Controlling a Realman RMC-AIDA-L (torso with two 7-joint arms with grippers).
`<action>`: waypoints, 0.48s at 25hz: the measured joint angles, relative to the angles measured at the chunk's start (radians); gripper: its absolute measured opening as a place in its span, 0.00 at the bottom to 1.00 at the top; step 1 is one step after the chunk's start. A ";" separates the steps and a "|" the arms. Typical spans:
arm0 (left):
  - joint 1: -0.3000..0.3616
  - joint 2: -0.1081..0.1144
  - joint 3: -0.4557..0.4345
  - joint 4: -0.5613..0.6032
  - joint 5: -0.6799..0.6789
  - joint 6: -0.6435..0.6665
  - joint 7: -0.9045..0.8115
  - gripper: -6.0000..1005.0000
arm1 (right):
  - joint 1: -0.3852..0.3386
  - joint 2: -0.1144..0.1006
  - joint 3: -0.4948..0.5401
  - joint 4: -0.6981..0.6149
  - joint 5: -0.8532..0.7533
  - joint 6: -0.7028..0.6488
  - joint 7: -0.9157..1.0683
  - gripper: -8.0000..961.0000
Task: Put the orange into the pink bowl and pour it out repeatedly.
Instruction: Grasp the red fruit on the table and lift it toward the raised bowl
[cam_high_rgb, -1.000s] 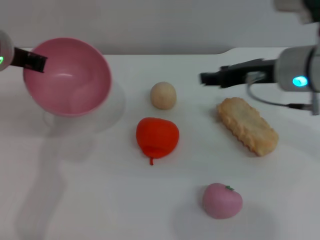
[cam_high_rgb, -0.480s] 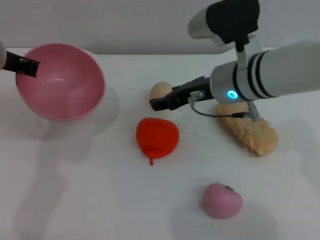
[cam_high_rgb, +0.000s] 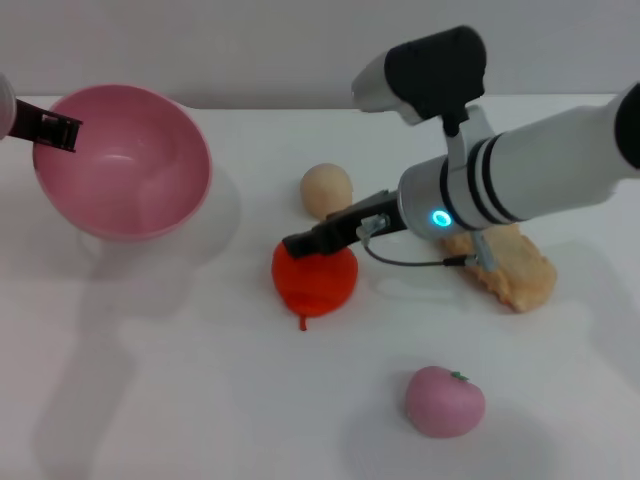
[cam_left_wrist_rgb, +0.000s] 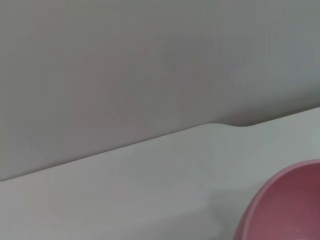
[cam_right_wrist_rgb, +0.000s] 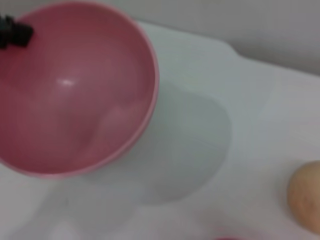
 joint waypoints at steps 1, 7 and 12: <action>-0.001 0.000 0.001 0.000 0.000 0.000 0.000 0.05 | 0.009 0.000 -0.009 0.024 0.012 -0.009 -0.005 0.75; -0.003 -0.001 0.005 0.000 0.000 -0.001 0.000 0.05 | 0.045 0.001 -0.042 0.095 0.039 -0.049 -0.014 0.75; -0.004 -0.002 0.009 0.000 -0.001 -0.001 0.001 0.05 | 0.054 0.001 -0.043 0.123 0.040 -0.062 -0.015 0.75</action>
